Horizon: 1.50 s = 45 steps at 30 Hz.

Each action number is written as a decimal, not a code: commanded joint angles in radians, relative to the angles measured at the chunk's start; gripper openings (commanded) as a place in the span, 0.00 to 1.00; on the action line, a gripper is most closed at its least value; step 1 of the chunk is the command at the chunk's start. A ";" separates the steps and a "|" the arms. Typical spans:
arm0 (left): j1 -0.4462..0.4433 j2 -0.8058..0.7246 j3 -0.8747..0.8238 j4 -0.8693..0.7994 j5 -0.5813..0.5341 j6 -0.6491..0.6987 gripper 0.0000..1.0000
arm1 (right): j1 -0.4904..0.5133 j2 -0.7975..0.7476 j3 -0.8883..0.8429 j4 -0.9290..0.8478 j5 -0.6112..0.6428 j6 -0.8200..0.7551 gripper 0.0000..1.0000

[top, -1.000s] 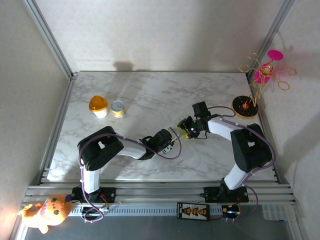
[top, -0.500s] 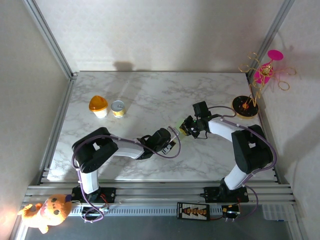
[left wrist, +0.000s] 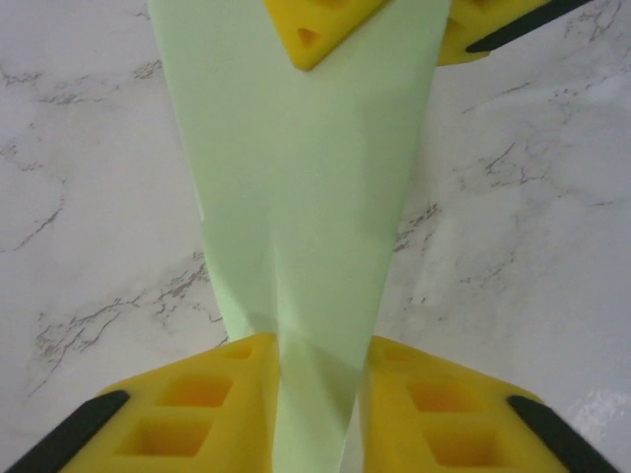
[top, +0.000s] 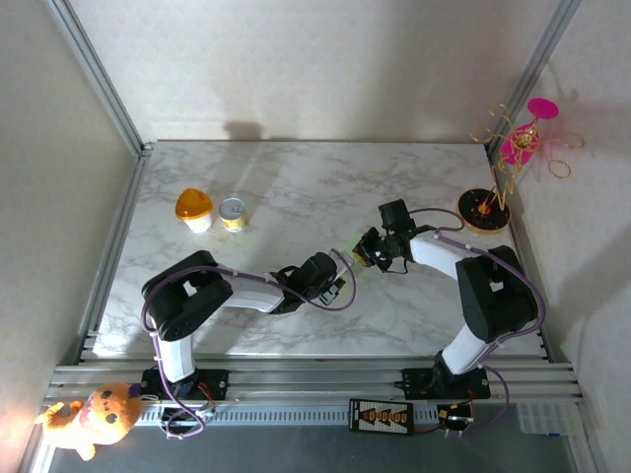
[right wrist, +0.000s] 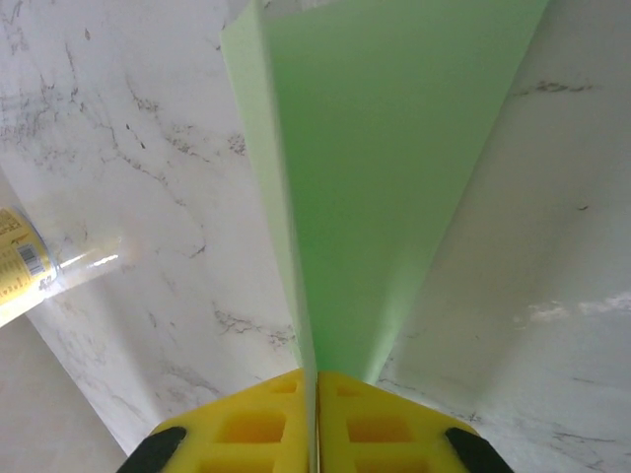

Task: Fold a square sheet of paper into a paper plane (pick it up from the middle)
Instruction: Fold the wing for the fifth time at the center of the table.

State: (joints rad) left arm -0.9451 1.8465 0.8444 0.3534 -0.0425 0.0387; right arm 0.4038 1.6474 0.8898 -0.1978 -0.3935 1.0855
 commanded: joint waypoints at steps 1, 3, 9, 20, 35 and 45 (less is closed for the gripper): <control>0.006 -0.004 0.023 -0.020 0.016 -0.021 0.19 | 0.011 0.016 -0.009 0.008 0.004 0.002 0.10; 0.008 0.000 0.022 -0.021 0.014 -0.022 0.13 | 0.013 0.017 -0.008 0.008 0.003 0.002 0.10; 0.012 0.003 0.016 -0.019 0.000 -0.018 0.00 | 0.013 0.010 0.000 -0.002 0.018 -0.001 0.34; 0.042 -0.021 0.006 -0.047 -0.086 0.068 0.00 | -0.048 -0.086 0.041 -0.094 0.203 -0.069 0.84; 0.008 0.054 0.019 -0.040 -0.042 -0.007 0.00 | -0.087 -0.112 0.039 -0.143 0.276 -0.095 0.87; 0.037 0.073 0.108 -0.177 0.084 -0.019 0.00 | -0.094 -0.110 0.034 -0.141 0.269 -0.099 0.87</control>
State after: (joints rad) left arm -0.9188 1.8992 0.9234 0.2699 -0.0319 0.0391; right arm 0.3183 1.5486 0.9100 -0.3115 -0.1486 1.0042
